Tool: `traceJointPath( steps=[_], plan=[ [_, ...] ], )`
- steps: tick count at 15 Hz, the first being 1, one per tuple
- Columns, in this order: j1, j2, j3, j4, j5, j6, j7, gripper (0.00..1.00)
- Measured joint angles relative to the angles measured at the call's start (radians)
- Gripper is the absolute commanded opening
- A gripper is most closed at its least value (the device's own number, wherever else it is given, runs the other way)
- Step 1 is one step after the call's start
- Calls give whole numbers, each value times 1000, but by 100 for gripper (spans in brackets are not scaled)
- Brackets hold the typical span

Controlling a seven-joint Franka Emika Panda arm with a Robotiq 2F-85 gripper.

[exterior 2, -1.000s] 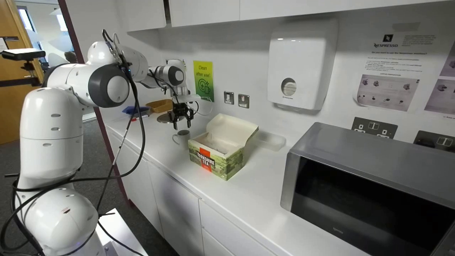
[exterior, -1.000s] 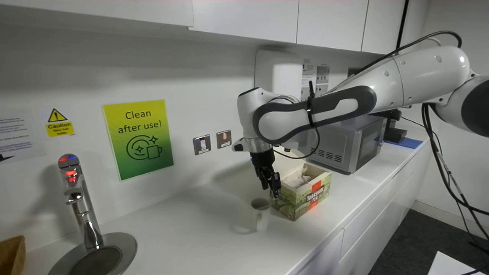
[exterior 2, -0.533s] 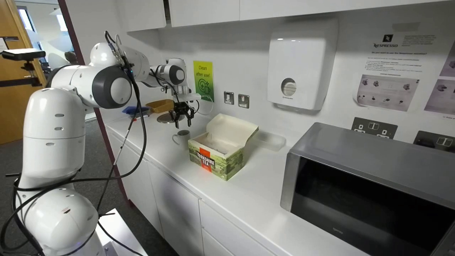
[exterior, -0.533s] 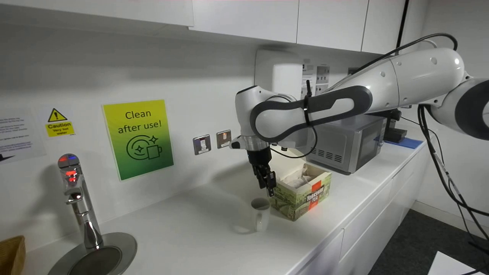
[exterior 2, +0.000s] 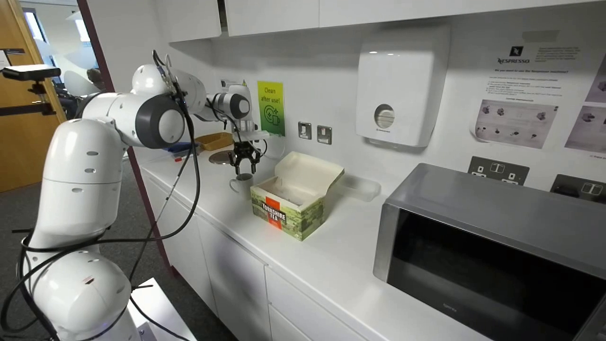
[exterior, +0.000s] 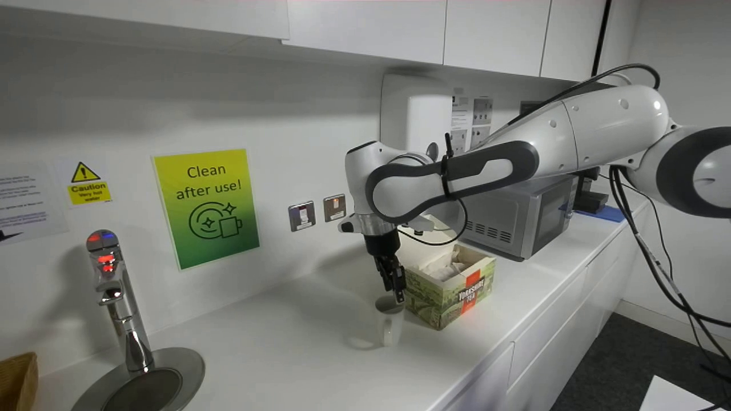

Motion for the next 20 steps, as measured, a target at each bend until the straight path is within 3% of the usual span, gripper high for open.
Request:
traceJointPath(
  steps=[7,8,10,11,13,15,20],
  plan=[
    [12,35,0,36,0,0,8,56],
    [15,37,0,41,0,0,9,54],
    [21,41,0,50,0,0,9,34],
    [24,42,0,53,0,0,9,39],
    [27,43,0,55,0,0,9,34],
    [28,44,0,57,0,0,9,41],
    [28,45,0,60,0,0,9,42]
  ],
)
